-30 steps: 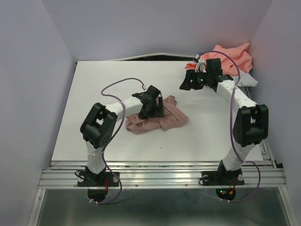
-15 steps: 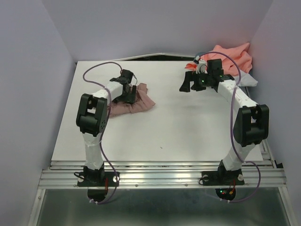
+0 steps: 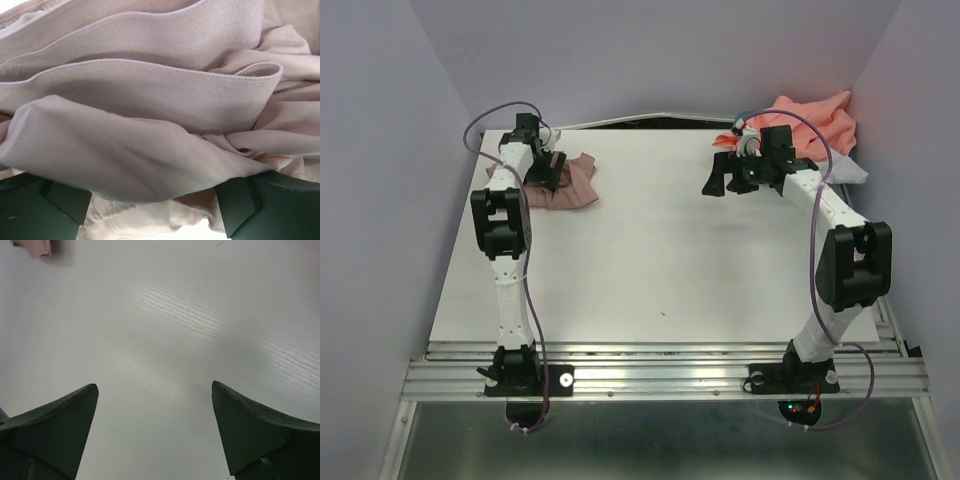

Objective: Fold and stack the skirts
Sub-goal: Neatly place the folded skirt to the corner, then grab the skirt from the pile

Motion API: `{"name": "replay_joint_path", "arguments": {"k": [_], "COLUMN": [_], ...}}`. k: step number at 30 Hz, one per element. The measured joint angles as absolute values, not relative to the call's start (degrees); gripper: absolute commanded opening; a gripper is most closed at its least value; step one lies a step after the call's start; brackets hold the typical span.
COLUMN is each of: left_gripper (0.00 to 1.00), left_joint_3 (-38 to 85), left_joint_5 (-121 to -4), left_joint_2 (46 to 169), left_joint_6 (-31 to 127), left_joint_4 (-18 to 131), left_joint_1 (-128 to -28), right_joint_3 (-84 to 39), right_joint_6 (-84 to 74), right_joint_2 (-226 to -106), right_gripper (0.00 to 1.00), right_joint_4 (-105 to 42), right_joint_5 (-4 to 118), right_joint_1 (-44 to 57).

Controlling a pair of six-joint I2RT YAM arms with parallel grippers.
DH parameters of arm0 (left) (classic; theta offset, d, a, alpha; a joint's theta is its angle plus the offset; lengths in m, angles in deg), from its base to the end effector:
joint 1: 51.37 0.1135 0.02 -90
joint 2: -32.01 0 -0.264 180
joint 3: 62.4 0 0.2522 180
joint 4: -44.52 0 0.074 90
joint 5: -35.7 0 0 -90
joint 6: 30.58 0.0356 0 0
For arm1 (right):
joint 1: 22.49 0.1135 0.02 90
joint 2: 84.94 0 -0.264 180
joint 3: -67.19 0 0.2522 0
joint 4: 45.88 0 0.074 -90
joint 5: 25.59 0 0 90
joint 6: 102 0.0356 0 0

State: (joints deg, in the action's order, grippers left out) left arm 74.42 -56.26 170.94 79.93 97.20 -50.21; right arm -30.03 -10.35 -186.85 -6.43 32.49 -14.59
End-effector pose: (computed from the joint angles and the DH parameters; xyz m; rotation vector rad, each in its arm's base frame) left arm 0.5342 0.0096 0.1881 0.4387 2.4914 0.1084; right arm 0.3942 0.0737 0.2786 -0.4017 2.2727 0.7337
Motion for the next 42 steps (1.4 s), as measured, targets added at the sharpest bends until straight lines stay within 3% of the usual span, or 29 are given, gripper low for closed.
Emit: {"name": "replay_joint_path", "arguments": {"k": [7,22,34,42], "left_gripper": [0.95,0.99,0.99,0.99], "left_joint_3": [87.4,86.4,81.7,77.5], "left_joint_5": [-60.1,-58.5,-60.8,-59.4], "left_joint_2": [178.7,180.2,174.8,158.3], "left_joint_6": [85.4,86.1,87.8,89.0], "left_joint_4": [97.7,84.5,77.7,71.5], "left_joint_1": [-49.7,-49.7,-49.9,-51.3], "right_joint_3": [-30.0,-30.0,-30.1,-36.1], "right_joint_6": [-10.4,-8.7,-7.1,-7.9], "right_joint_2": [-186.9,-187.4,-186.9,-182.1], "right_gripper": [1.00,1.00,1.00,1.00], "right_joint_4": [-6.4,-6.4,-6.5,-5.6], "right_joint_5": [32.5,32.1,33.5,39.5], "right_joint_1": [-14.6,-14.6,-14.6,-15.8]}}
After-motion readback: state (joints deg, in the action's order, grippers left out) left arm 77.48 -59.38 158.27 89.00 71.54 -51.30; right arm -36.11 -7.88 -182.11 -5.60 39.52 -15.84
